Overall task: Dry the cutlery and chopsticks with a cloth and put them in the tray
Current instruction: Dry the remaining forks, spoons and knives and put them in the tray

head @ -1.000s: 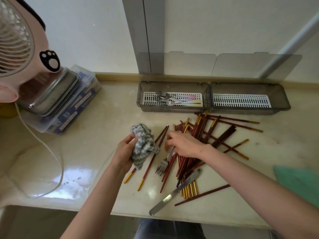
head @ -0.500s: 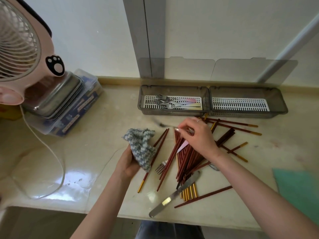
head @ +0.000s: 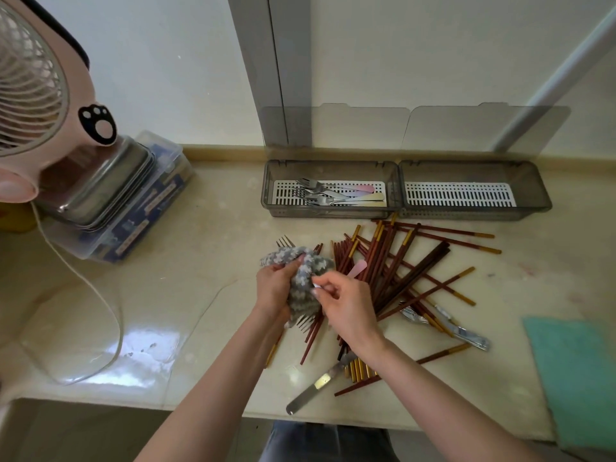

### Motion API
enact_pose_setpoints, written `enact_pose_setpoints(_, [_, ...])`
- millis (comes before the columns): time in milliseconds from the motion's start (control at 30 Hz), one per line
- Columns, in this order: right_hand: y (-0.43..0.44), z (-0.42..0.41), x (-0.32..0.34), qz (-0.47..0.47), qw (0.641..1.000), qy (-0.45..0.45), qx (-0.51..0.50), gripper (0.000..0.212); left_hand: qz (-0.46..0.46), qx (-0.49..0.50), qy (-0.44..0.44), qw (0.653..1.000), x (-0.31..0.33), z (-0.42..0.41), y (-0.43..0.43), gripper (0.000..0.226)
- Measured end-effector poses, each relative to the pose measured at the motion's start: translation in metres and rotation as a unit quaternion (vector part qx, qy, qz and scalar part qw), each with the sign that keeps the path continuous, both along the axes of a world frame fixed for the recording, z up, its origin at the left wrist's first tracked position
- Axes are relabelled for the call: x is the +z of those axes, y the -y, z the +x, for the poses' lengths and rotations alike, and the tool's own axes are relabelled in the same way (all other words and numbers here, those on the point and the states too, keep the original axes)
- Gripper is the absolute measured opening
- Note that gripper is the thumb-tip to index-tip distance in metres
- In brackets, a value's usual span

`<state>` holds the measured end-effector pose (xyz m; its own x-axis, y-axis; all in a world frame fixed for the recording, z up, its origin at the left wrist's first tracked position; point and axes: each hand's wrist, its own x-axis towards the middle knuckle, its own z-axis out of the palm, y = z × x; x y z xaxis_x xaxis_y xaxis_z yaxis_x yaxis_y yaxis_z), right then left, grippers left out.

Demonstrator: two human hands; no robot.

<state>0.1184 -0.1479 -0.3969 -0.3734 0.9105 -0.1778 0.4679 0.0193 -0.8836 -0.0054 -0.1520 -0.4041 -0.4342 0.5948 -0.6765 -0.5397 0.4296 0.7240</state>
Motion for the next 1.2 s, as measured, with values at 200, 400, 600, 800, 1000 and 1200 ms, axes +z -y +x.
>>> enact_pose_setpoints(200, [0.005, 0.0, 0.007, -0.067, 0.996, -0.047, -0.038, 0.016, -0.032, -0.018, -0.123, 0.992, -0.009, -0.017, -0.012, 0.013])
enact_pose_setpoints(400, [0.011, 0.01, 0.006, -0.045, 0.997, -0.048, -0.043, 0.011, -0.059, 0.072, -0.112, 0.989, -0.009, -0.044, -0.009, 0.014])
enact_pose_setpoints(600, [0.004, 0.007, 0.001, 0.006, 0.991, -0.091, -0.1, 0.006, 0.014, -0.129, 0.104, 0.986, -0.004, -0.014, 0.011, 0.017])
enact_pose_setpoints(800, [0.005, 0.013, 0.001, -0.256, 0.942, -0.211, 0.054, 0.037, 0.025, -0.026, 0.118, 0.992, -0.001, -0.006, 0.005, 0.025])
enact_pose_setpoints(1000, [0.009, 0.017, -0.006, -0.269, 0.931, -0.249, 0.001, 0.048, 0.023, -0.004, 0.085, 0.996, 0.008, -0.007, -0.001, 0.02])
enact_pose_setpoints(1200, [0.004, 0.008, -0.006, -0.24, 0.928, -0.24, -0.156, 0.033, 0.072, -0.092, 0.066, 0.991, 0.015, 0.017, 0.009, 0.016])
